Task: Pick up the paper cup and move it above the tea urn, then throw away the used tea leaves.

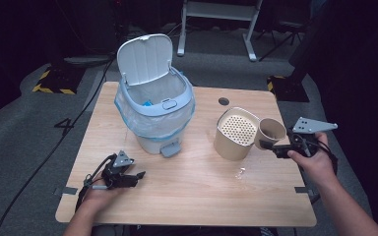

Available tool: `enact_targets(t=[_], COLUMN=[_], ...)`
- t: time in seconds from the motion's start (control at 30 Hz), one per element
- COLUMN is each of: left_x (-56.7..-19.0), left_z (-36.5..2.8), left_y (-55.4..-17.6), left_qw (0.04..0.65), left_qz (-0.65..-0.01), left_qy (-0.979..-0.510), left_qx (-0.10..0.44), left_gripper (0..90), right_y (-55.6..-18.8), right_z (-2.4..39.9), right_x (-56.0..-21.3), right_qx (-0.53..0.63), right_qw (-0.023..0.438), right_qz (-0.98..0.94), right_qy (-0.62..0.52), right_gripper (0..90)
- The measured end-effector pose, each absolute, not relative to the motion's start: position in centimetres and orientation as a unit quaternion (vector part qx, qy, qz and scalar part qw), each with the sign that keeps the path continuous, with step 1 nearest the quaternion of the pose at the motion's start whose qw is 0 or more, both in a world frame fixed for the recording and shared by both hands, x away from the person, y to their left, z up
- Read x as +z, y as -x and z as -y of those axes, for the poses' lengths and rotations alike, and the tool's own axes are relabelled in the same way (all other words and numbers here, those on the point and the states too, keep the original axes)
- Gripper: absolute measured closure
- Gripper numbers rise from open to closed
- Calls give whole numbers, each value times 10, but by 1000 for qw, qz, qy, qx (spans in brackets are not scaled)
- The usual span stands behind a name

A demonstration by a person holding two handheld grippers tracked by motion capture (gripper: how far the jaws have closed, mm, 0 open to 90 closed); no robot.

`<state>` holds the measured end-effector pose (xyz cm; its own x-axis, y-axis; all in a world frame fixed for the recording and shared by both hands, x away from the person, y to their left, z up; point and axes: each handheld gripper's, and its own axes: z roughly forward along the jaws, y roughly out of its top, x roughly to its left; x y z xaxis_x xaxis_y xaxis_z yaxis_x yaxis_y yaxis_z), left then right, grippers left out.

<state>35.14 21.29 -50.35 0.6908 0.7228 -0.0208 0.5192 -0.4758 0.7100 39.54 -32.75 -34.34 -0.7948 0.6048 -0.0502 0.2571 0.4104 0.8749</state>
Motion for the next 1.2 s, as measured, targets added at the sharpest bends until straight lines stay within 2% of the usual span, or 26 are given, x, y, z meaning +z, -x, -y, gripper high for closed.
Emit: enact_targets(t=[0.63,1.2], left_x=[-503,-504], left_z=[-212,-212], left_y=[-354,-353], left_qw=[357,358], left_qz=[-366,-369], left_qy=[-847,-846], left_qx=[141,143], left_gripper=[321,320], right_y=[-439,-467], right_z=[311,300], right_x=[-331,-332], right_qx=[487,405], right_qw=[184,269], right_qz=[-810,-850], right_qy=[-270,-204], right_gripper=[324,330])
